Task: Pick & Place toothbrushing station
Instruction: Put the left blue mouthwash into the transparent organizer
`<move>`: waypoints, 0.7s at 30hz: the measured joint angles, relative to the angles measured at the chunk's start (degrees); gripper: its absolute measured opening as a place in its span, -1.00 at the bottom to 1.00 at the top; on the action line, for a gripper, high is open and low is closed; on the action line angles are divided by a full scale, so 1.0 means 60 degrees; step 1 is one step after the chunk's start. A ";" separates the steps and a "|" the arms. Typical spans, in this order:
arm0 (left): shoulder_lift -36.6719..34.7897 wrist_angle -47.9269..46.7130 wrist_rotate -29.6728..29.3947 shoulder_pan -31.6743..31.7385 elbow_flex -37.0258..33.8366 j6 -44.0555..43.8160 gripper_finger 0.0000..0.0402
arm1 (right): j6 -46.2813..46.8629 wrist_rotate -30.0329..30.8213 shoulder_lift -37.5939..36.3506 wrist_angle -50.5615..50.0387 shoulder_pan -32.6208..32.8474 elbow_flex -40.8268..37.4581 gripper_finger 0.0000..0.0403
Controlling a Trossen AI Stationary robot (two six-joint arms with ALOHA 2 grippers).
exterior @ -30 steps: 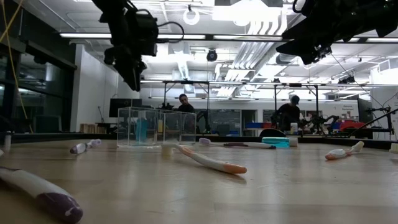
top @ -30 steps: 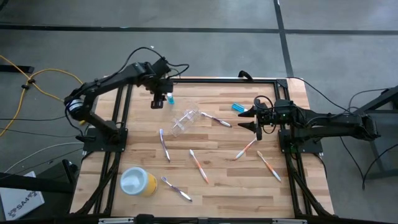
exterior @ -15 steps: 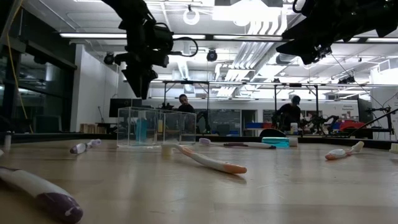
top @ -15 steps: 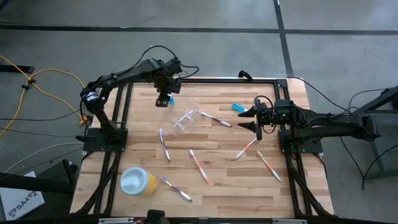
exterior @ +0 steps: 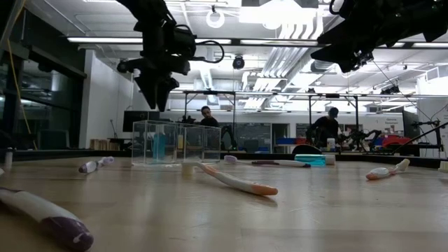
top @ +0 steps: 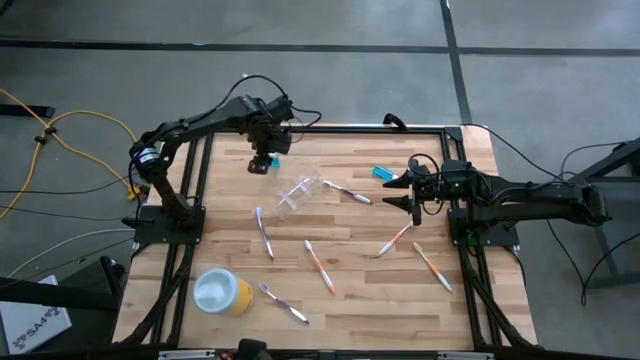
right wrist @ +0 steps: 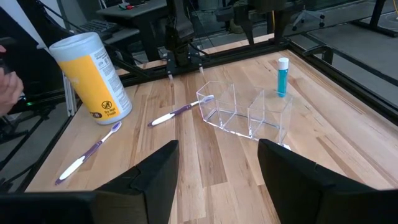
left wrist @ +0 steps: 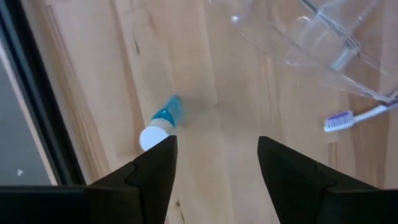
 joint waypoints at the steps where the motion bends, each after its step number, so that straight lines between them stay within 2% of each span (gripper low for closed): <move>1: 0.0000 0.0004 0.0000 0.0044 -0.0010 0.0019 0.08 | 0.0001 0.0000 0.0000 0.0000 -0.0004 -0.0001 0.05; 9: 0.0000 0.0005 0.0528 0.0821 -0.0018 -0.0174 0.08 | 0.0001 0.0000 0.0000 -0.0002 -0.0004 0.0000 0.05; 21: 0.0000 0.0035 0.0286 0.0788 -0.0025 -0.0090 0.08 | -0.0001 0.0000 0.0000 0.0000 -0.0002 -0.0002 0.05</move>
